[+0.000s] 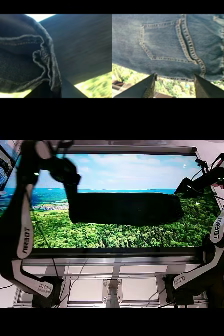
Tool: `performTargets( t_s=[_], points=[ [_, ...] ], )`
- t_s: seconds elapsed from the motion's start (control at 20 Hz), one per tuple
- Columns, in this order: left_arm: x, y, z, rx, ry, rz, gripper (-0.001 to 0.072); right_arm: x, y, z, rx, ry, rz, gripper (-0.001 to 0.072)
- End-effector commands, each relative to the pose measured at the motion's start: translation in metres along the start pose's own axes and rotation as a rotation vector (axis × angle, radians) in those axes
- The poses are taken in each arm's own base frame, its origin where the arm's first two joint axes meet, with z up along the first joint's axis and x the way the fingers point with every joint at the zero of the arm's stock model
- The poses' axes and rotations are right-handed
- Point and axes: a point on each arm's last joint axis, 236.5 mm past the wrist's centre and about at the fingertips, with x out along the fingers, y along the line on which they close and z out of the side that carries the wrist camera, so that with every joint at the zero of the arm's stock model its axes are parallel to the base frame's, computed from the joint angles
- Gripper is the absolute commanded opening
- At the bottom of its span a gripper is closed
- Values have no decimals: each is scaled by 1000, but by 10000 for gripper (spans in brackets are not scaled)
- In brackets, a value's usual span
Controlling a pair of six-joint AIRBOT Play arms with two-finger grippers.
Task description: Fold the clothes and pants, and hang the long-sleeved shirts on hangers.
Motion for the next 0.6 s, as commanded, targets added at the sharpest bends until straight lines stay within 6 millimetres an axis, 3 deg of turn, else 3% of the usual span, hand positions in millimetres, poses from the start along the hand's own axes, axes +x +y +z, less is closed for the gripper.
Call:
performTargets(
  t_s=[0.0,0.25,0.45,0.55],
  points=[
    [33,-80,22,99,-45,-101,22,4,12,-6,-10,32,11,517],
    [80,-146,5,111,46,-272,22,8,21,-9,-26,51,13,517],
    [110,-145,-14,12,142,-270,31,9,24,-9,-33,55,14,517],
    [110,-152,-24,9,188,-299,32,9,24,-9,-33,55,14,517]
  ],
)
